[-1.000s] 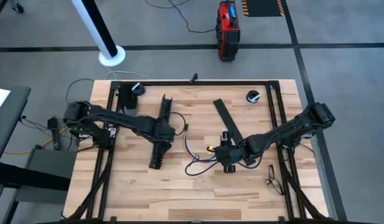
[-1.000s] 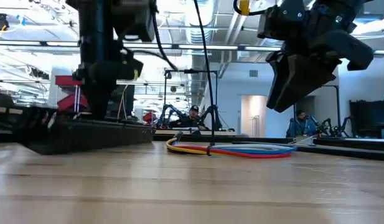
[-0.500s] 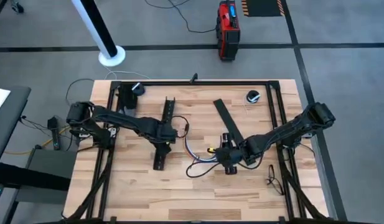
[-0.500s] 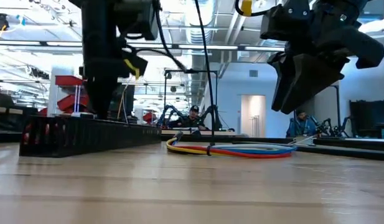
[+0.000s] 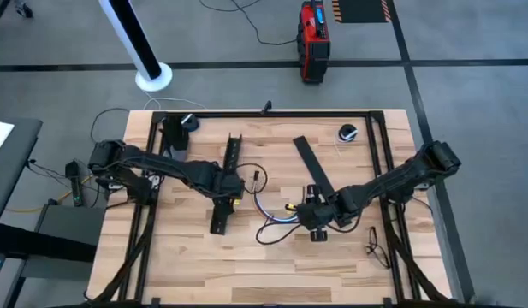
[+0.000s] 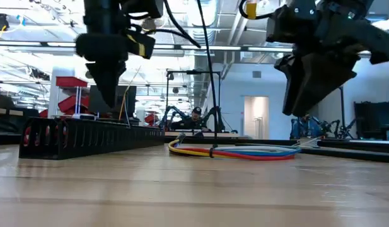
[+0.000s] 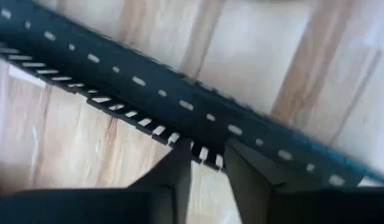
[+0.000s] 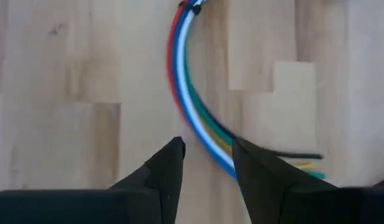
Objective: Ziptie cables
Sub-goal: Put the zip tied cable into the black cable duct
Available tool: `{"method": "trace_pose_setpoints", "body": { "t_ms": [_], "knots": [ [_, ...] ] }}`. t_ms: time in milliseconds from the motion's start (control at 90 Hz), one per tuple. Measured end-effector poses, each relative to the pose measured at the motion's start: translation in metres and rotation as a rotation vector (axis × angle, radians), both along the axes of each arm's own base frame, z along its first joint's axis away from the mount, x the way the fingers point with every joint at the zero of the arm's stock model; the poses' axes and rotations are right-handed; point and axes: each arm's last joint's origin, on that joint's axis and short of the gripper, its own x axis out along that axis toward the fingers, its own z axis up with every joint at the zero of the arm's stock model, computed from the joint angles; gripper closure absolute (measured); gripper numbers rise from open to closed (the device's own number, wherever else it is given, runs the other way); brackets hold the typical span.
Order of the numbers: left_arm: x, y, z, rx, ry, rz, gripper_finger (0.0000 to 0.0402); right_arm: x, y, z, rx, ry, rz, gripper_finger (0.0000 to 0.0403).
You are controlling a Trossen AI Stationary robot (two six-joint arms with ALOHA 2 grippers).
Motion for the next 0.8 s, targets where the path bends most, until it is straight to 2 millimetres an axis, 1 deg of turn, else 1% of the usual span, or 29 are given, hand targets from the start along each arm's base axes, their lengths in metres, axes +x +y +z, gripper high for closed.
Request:
{"method": "trace_pose_setpoints", "body": {
  "t_ms": [67,100,189,267,422,544,600,722,800],
  "knots": [
    [0.001,0.003,0.001,0.065,0.007,-0.06,0.0381,0.0,0.0,0.0,0.019,-0.004,-0.03,0.0281],
    [0.003,0.006,0.001,0.1,0.0,-0.086,0.0391,0.0,0.0,0.0,0.029,-0.009,-0.046,0.0284],
    [0.011,0.018,0.002,0.123,-0.033,-0.165,0.0394,0.001,0.001,0.001,0.053,-0.025,-0.082,0.0292],
    [0.019,0.034,0.001,0.132,-0.069,-0.201,0.0398,0.002,0.001,0.001,0.073,-0.039,-0.11,0.0297],
    [0.025,0.076,0.004,0.142,-0.149,-0.138,0.0401,0.003,0.001,0.001,0.094,-0.046,-0.147,0.0304],
    [0.022,0.108,0.004,0.107,-0.182,-0.077,0.0401,0.003,0.001,0.001,0.102,-0.048,-0.163,0.0306],
    [0.019,0.12,0.004,0.084,-0.183,-0.068,0.0401,0.003,0.001,0.001,0.104,-0.05,-0.163,0.0306],
    [0.018,0.138,-0.009,0.042,-0.199,-0.06,0.0401,0.005,0.002,0.002,0.112,-0.068,-0.163,0.0306],
    [0.025,0.146,-0.017,0.04,-0.228,-0.065,0.0401,0.006,0.002,0.003,0.119,-0.083,-0.162,0.0306]
  ]
}}
